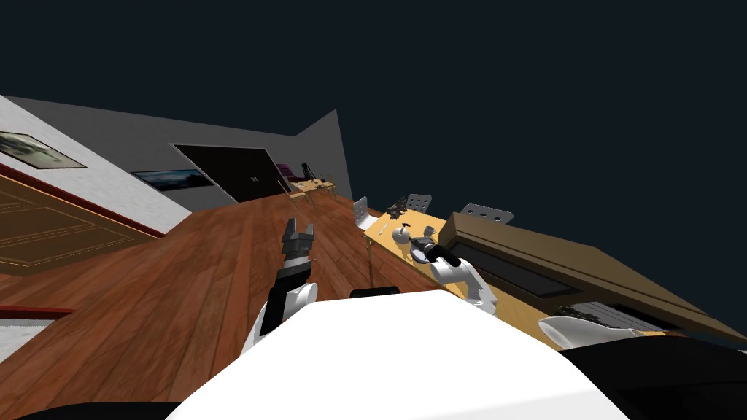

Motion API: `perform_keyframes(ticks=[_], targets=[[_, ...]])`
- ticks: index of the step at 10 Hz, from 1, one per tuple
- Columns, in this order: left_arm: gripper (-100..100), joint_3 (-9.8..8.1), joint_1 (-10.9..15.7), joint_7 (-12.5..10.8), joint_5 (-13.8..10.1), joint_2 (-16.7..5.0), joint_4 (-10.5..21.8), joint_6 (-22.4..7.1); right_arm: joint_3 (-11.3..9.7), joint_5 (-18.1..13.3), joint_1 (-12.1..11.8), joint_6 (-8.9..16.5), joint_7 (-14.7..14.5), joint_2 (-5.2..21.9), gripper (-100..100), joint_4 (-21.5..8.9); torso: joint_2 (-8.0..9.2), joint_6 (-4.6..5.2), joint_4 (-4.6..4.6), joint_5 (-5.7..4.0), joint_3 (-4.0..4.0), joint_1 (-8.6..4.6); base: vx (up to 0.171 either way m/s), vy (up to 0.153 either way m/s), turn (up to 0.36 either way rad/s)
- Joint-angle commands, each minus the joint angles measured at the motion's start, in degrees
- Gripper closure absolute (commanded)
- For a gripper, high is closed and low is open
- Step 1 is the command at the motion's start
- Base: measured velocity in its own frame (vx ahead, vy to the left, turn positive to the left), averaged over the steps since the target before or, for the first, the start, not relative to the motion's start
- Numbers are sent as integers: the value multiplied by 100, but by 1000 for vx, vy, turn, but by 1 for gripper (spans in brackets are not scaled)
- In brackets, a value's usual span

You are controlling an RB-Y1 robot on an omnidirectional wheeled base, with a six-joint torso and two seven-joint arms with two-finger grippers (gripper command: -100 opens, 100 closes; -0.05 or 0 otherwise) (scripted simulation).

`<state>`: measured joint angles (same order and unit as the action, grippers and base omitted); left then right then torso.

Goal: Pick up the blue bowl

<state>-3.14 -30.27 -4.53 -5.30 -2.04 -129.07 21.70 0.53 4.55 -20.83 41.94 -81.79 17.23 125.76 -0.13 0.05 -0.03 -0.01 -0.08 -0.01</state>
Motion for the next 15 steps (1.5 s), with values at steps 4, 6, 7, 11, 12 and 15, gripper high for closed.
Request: perform_keyframes(ticks=[4, 6, 7, 11, 12, 15], targets=[[0, -1, -1, 0, 0, 0, 0, 0, -77, 110, 58, 753, -727, 254, -100, -200, -2, 4, -1, -1, -2, -6, 26, -20, 112], [0, -1, -1, 0, 0, 0, 0, 0, -118, 147, 78, 1088, -1028, 346, -100, -298, -3, 4, -1, -1, -2, -4, 27, -19, 84], [0, 0, -1, 0, 0, 0, 0, 0, -118, 147, 78, 1230, -1122, 346, -100, -298, -4, 2, -1, -1, -2, -3, 25, -14, 65], [0, 0, -1, 0, 0, 0, 0, 0, -206, 225, 107, 1800, -1631, 528, -100, -500, -4, 3, -1, -1, -2, -4, 25, -16, 83], [0, -1, -1, 0, 0, 0, 0, 0, -251, 264, 115, 2050, -1856, 616, -100, -601, -2, 5, -1, -1, -2, -2, 22, -14, 75], [0, -1, -1, 0, 0, 0, 0, 0, -342, 341, 118, 2514, -2244, 780, -100, -795, -4, 5, -1, -1, -3, -4, 32, -19, 85]])
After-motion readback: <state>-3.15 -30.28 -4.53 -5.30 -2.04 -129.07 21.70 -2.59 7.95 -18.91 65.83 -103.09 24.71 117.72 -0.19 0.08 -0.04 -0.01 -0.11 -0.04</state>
